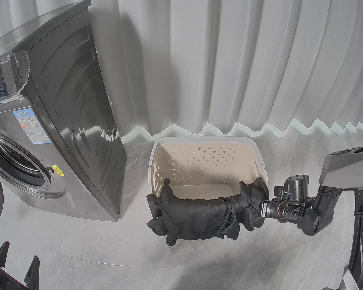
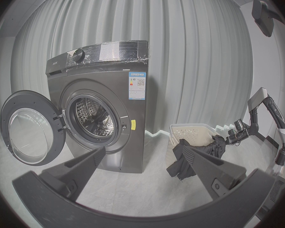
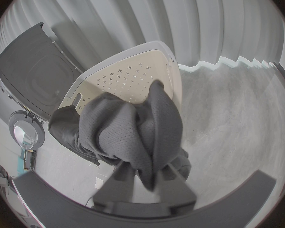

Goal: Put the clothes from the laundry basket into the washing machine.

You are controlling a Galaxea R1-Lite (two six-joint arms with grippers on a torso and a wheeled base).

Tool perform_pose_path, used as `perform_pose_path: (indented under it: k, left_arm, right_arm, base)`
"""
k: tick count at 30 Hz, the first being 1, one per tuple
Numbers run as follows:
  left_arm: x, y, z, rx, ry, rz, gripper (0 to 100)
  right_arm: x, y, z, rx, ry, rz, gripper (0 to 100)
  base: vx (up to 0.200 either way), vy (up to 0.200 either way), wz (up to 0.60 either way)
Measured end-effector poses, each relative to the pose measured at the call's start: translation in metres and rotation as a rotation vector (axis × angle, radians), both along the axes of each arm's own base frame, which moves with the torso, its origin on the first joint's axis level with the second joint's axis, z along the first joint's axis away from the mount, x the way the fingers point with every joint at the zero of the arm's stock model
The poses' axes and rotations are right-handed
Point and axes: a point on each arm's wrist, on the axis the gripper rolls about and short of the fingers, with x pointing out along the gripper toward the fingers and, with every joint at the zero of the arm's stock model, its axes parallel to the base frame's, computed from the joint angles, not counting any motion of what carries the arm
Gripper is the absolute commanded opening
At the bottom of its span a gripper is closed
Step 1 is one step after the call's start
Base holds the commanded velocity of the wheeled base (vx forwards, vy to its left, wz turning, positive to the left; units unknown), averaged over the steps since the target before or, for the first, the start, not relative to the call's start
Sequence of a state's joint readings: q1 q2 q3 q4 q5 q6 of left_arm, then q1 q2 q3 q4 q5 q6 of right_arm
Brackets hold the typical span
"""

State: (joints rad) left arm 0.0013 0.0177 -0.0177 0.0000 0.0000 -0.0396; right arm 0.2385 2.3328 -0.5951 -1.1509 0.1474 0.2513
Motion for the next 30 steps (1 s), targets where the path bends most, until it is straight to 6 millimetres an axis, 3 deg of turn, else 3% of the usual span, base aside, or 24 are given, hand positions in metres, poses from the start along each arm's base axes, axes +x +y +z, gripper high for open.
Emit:
perform_pose_path:
  k: [12, 30]
  left_arm:
    - [0.000, 0.000, 0.000, 0.000, 0.000, 0.000, 100]
    - [0.000, 0.000, 0.000, 0.000, 0.000, 0.000, 100]
  right_arm:
    - [-0.020, -0.003, 0.011, 0.023, -0.031, 0.020, 0]
    - [-0.075, 0.022, 0.081, 0.101, -0.317, 0.121, 0]
  base:
    - [0.000, 0.000, 0.00]
    - [0.000, 0.000, 0.00]
